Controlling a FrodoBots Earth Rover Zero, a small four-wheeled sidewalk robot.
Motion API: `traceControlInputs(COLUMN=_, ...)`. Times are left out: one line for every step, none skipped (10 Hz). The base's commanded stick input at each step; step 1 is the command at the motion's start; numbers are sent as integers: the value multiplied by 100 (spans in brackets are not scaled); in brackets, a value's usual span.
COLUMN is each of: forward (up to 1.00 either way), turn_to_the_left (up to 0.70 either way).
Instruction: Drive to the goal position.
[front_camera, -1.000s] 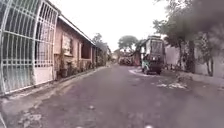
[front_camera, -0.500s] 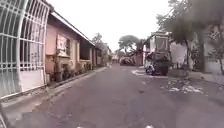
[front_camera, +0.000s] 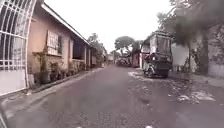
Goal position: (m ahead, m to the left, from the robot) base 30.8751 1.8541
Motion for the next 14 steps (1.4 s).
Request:
traceControlInputs(forward=100, turn_to_the_left=0)
traceControlInputs(forward=100, turn_to_the_left=0)
traceControlInputs(forward=100, turn_to_the_left=0)
traceControlInputs(forward=100, turn_to_the_left=0)
traceControlInputs(forward=100, turn_to_the_left=0)
traceControlInputs(forward=100, turn_to_the_left=0)
traceControlInputs(forward=100, turn_to_the_left=0)
traceControlInputs(forward=100, turn_to_the_left=0)
traceControlInputs(forward=100, turn_to_the_left=0)
traceControlInputs(forward=100, turn_to_the_left=0)
traceControlInputs(forward=100, turn_to_the_left=0)
traceControlInputs(forward=100, turn_to_the_left=0)
traceControlInputs(forward=100, turn_to_the_left=0)
traceControlInputs(forward=100, turn_to_the_left=0)
